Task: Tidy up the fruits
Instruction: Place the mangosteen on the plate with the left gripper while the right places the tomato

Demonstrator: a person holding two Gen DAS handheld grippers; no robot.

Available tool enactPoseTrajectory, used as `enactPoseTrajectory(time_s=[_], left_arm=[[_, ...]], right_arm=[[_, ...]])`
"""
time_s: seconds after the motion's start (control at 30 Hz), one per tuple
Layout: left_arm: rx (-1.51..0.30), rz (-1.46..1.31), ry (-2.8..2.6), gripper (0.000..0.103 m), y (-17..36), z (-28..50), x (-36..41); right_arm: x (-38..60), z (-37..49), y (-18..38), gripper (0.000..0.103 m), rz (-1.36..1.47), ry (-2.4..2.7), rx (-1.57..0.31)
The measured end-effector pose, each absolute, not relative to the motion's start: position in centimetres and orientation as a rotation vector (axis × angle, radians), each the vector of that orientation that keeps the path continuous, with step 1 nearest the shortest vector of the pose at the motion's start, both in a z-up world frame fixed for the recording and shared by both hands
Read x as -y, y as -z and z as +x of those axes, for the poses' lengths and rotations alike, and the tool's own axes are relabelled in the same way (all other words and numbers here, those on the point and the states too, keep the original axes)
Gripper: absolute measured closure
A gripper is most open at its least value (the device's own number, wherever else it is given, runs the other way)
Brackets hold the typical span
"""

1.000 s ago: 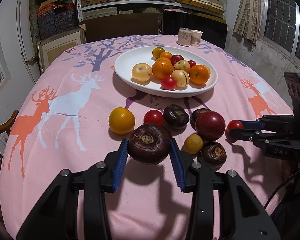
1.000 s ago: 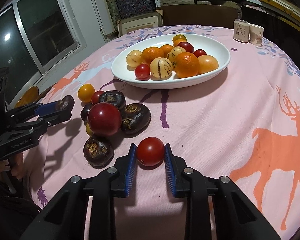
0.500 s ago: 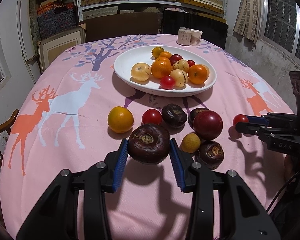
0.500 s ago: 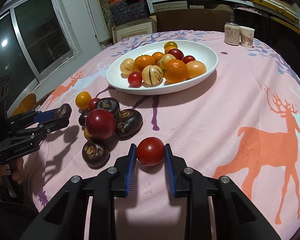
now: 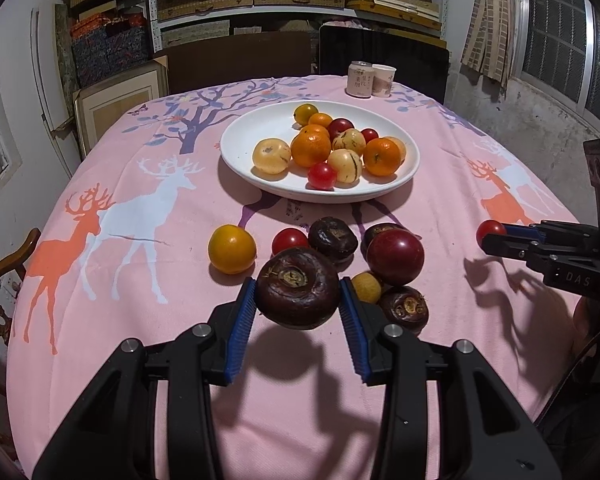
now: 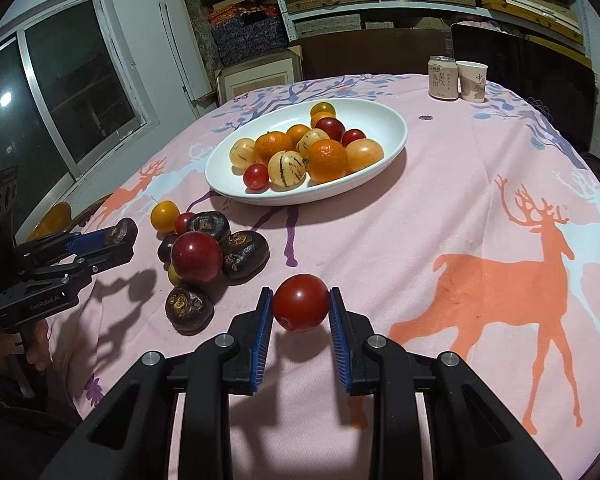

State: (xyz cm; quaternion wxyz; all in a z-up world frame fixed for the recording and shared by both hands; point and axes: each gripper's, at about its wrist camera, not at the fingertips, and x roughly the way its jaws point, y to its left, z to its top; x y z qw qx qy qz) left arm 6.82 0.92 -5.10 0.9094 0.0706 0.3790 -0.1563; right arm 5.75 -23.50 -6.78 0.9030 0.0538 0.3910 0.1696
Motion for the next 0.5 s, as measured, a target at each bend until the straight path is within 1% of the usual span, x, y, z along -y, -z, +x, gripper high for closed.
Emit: enactPoseTrajectory(time_s=[0.13,0.3,0.5], left_arm=[[-0.762,0.146,0.324,0.062,4.0,7.0,-0.8],[-0.715,0.157,0.32,0.062,1.4,8.4,-0.7],[-0.695,0.142,0.314,0.062,-1.3,12.6,0.1]], right_arm=[[24.4,5.8,5.7,0.075,0.118,-0.338,-0.787],[26.2,6.7,2.8,0.075,0.123,-0.307,-0.723],[27.5,9.7,-0.2,0.075,0.144,-0.278,-0.659]])
